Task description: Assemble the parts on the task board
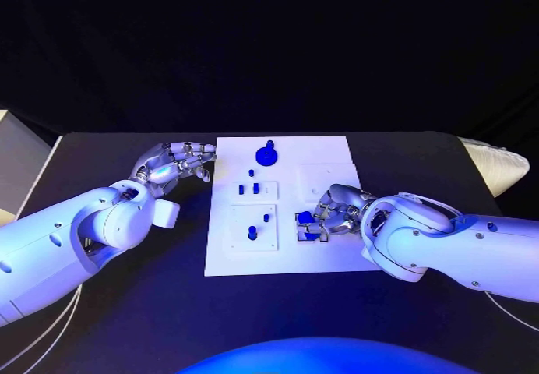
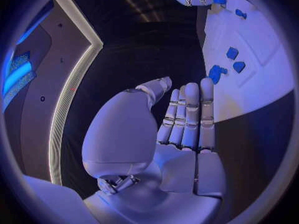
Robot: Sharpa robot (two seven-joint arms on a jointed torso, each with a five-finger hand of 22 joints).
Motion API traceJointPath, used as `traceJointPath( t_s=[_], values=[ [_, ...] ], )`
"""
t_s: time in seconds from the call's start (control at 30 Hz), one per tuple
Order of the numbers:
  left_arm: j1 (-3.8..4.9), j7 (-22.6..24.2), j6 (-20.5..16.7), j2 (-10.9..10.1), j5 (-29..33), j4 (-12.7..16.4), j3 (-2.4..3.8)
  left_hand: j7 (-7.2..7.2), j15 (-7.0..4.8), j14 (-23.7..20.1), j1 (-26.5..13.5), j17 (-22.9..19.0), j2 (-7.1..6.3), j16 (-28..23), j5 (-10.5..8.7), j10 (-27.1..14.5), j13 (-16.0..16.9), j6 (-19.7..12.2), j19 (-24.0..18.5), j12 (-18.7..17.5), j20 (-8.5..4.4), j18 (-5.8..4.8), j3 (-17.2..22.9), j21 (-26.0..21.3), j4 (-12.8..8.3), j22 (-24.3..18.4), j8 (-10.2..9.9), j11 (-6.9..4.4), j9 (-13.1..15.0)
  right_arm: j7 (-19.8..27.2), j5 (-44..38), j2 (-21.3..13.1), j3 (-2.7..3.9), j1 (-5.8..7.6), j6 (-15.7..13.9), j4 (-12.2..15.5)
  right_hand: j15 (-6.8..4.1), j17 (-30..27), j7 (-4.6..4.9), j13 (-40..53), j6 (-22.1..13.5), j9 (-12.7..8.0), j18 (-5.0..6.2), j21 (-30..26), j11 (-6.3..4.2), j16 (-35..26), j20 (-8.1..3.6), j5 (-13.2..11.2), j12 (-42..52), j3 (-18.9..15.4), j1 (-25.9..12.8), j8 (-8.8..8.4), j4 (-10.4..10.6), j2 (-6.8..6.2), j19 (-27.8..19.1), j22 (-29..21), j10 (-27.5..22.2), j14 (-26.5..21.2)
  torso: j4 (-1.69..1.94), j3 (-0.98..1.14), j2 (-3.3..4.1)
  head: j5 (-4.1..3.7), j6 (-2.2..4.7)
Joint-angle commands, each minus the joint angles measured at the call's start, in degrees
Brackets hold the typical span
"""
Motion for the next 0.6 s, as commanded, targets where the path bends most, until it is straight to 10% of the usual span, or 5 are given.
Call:
traceJointPath(
  t_s=[0.03,0.37,0.53,0.6],
  values=[
    [-0.03,0.22,0.86,0.01,0.24,0.20,0.04,0.10,0.19,-0.05,-0.49,0.08,-0.13,0.32,0.38,-0.44,-0.05,-0.32,0.34,0.14,-0.05,0.35,0.00,-0.16,0.46,-0.05,0.17,0.05,-0.08,-0.02,-2.63,0.15,-0.09,-0.18,-0.49,0.12,-0.48,12.65,-0.04,12.44,0.33,0.12,-1.18,0.42,-0.37,0.38,-0.05,-0.32,0.30,-0.12,-0.04,0.28,-0.01,0.43,0.23,0.21,4.23,5.46,-0.07,0.00,0.04,0.08,-0.06],
    [-0.03,0.18,0.87,-0.02,0.24,0.19,0.04,0.10,0.20,-0.09,-0.51,0.09,-0.14,0.34,0.37,-0.48,-0.06,-0.35,0.35,0.19,-0.05,0.34,-0.01,-0.19,0.53,-0.07,0.21,0.06,-0.09,-0.56,-3.17,0.32,-0.08,-0.18,1.31,0.09,-0.52,12.55,-0.10,12.27,0.56,0.16,-1.14,0.20,-0.42,0.34,-0.08,-1.75,0.00,-0.58,-1.16,0.49,0.03,0.09,0.15,0.18,4.11,5.44,-0.09,-0.04,-0.06,0.06,-0.31],
    [-0.03,0.16,0.84,-0.06,0.24,0.18,0.04,0.10,0.21,-0.10,-0.52,0.09,-0.14,0.35,0.37,-0.49,-0.06,-0.35,0.35,0.20,-0.04,0.34,-0.02,-0.19,0.54,-0.07,0.22,0.06,-0.09,-0.96,-4.02,0.50,-0.08,-0.18,1.36,-0.03,-0.54,12.49,-0.13,12.28,0.67,0.37,-1.12,0.01,-0.41,0.31,-0.08,-7.65,-0.14,-1.99,-3.68,0.94,0.15,-0.56,0.09,0.33,4.11,5.42,-0.06,-0.02,-0.08,-0.02,-0.25],
    [-0.04,0.15,0.83,-0.08,0.24,0.18,0.04,0.10,0.21,-0.10,-0.52,0.09,-0.14,0.35,0.37,-0.49,-0.06,-0.35,0.35,0.20,-0.04,0.34,-0.02,-0.19,0.54,-0.07,0.22,0.06,-0.09,-1.03,-4.31,0.56,-0.08,-0.18,1.30,-0.03,-0.53,12.52,-0.12,12.28,0.60,0.58,-1.11,-0.09,-0.40,0.31,-0.08,-13.53,-0.23,-3.22,-6.05,1.26,0.23,-1.65,0.08,0.44,4.10,5.43,-0.08,-0.01,-0.09,-0.06,-0.22]
  ],
)
